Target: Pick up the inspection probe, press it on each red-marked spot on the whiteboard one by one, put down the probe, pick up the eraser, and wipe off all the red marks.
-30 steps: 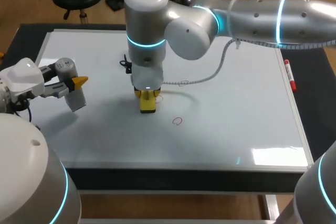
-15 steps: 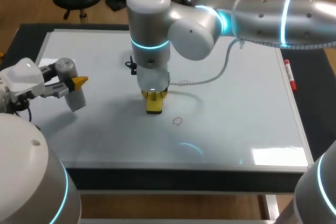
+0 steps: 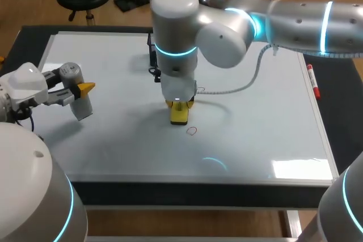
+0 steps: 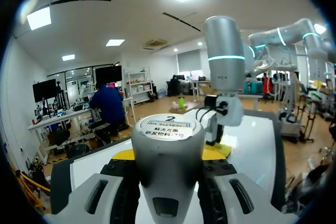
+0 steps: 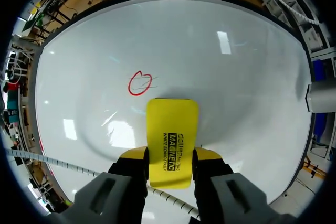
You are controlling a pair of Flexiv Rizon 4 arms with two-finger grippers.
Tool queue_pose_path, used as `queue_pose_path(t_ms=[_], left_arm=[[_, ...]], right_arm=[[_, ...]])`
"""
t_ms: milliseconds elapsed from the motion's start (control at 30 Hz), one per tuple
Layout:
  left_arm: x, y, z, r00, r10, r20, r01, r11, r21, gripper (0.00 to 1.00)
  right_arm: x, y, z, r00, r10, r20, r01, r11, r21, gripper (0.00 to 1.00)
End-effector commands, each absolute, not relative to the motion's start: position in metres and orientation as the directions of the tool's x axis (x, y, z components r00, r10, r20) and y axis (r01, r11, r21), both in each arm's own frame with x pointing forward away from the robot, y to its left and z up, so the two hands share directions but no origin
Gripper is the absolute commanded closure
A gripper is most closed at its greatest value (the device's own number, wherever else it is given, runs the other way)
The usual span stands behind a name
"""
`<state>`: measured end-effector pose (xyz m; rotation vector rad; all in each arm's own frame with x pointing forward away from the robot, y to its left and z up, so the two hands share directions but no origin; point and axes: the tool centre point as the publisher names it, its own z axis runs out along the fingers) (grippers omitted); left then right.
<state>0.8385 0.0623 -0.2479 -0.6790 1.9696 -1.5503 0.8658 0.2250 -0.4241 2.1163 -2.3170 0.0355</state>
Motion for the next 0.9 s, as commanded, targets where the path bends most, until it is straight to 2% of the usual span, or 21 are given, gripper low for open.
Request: queue_pose_path(t_ms=[33,400,900], left_arm=[[0.84,0.061,-0.247,-0.726,-0.679,-0.104,-0.058,0.212,-0.975,1.0],[0.84,0.061,-0.247,-0.726,-0.679,-0.104,-0.058,0.212,-0.975,1.0],[0.84,0.061,-0.247,-0.726,-0.679,-0.104,-0.058,0.212,-0.975,1.0]], right_arm=[[0.866,0.221,-0.417,-0.084,-0.996,0.018,-0.996,0.083,-0.023,1.0],[0.88,0.184,-0.383,-0.106,-0.994,0.014,-0.994,0.105,-0.037,1.0],[0.89,0.07,-0.363,-0.303,-0.953,0.01,-0.953,0.303,-0.009,1.0]])
